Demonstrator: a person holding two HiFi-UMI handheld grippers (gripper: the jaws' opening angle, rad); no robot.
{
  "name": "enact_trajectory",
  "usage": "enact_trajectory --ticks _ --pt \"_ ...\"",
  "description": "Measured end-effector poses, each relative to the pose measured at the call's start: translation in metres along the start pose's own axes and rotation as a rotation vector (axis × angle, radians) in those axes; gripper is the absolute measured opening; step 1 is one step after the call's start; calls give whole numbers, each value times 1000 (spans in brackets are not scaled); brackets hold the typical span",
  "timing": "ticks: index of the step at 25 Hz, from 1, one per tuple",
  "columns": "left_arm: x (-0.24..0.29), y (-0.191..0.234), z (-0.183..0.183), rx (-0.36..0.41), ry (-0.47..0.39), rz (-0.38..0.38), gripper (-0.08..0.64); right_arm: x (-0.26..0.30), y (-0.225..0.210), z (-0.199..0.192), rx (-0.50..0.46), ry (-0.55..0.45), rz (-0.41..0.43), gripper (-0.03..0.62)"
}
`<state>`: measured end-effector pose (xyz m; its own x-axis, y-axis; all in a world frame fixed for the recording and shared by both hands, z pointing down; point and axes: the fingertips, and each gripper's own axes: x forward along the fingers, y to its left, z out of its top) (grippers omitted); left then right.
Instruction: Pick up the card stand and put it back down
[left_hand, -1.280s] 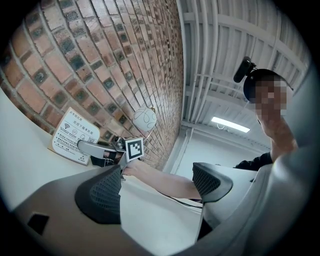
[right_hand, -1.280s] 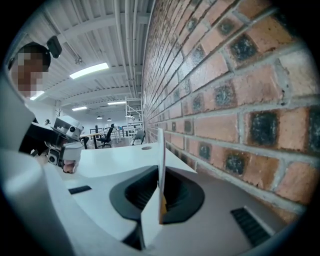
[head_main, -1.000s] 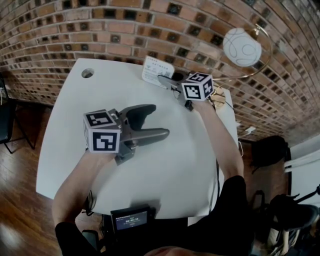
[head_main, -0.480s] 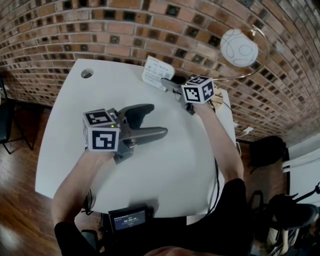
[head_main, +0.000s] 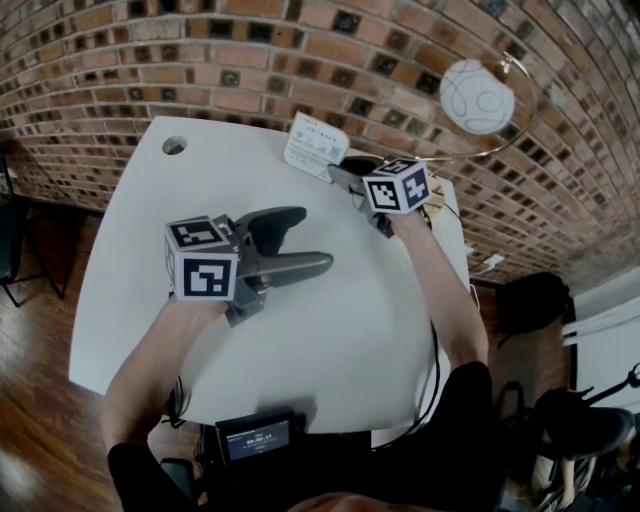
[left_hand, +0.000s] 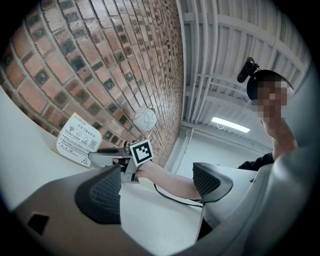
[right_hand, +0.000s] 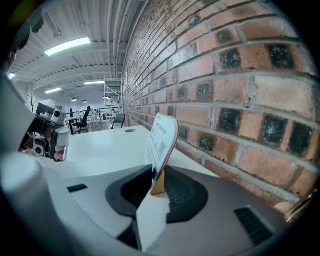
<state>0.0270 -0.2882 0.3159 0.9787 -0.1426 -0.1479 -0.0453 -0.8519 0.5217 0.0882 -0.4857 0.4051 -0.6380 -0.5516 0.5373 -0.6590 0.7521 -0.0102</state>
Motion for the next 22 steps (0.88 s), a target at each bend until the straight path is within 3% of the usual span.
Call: enact_trajectory --ticks 22 --pt "0 -2 0 -1 0 -4 446 -1 -17 -2 38 8 -57 106"
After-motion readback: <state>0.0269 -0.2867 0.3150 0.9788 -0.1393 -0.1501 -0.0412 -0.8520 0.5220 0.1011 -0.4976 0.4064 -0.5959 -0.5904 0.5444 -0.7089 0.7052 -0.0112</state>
